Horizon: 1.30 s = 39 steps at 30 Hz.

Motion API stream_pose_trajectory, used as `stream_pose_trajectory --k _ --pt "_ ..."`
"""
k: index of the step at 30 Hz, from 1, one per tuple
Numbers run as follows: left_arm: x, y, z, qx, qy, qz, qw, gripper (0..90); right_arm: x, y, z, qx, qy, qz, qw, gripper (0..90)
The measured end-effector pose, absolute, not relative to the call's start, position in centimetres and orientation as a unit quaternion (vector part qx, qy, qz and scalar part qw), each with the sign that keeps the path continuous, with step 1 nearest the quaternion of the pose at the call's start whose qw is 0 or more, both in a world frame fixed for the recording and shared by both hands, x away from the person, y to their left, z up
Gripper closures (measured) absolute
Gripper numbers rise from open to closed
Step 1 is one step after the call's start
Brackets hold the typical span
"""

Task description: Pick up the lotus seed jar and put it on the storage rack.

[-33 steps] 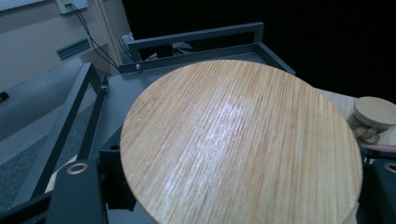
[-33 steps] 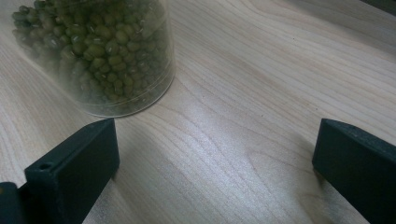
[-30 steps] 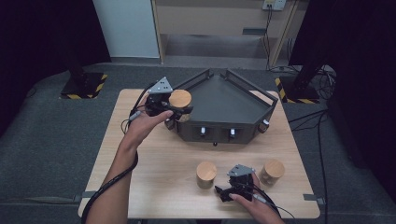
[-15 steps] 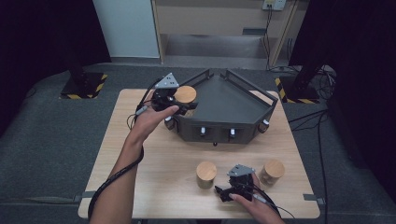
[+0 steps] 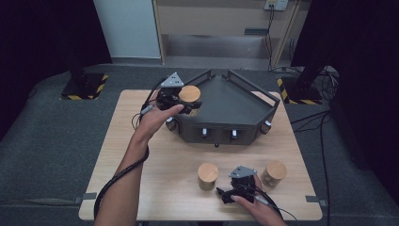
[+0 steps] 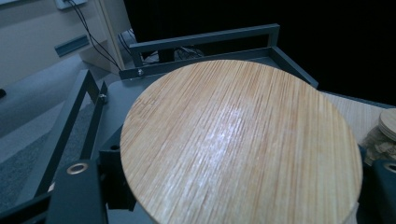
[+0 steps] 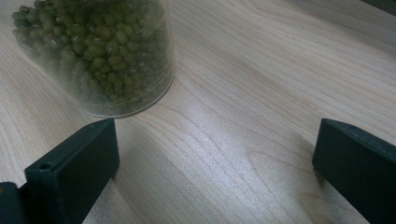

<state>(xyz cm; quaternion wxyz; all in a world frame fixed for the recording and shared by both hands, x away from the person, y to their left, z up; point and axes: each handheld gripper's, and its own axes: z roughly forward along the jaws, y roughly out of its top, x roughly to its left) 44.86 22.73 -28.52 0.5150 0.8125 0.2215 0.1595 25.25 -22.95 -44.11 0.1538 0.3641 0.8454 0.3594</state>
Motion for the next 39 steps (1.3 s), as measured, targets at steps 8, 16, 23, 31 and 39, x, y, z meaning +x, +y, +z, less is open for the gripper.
stream_pose_trajectory --k 8,16,23,31,39 --pt "45.5 21.4 -28.9 0.820 0.220 0.155 0.505 24.3 25.3 -23.0 -44.1 0.363 0.846 0.360 0.154 0.7" --pt "45.9 21.0 -29.8 0.822 0.229 0.150 0.500 24.2 25.2 -23.0 -44.1 0.364 0.845 0.360 0.154 0.7" --pt "46.2 20.7 -30.5 0.821 0.235 0.148 0.499 24.3 25.2 -23.0 -44.1 0.363 0.845 0.360 0.154 0.7" --pt "46.6 20.4 -30.9 0.821 0.237 0.146 0.499 24.2 25.2 -23.0 -44.1 0.363 0.845 0.360 0.154 0.7" --pt "46.8 20.2 -31.0 0.819 0.240 0.146 0.500 24.3 25.2 -23.0 -44.1 0.363 0.846 0.360 0.154 0.8"
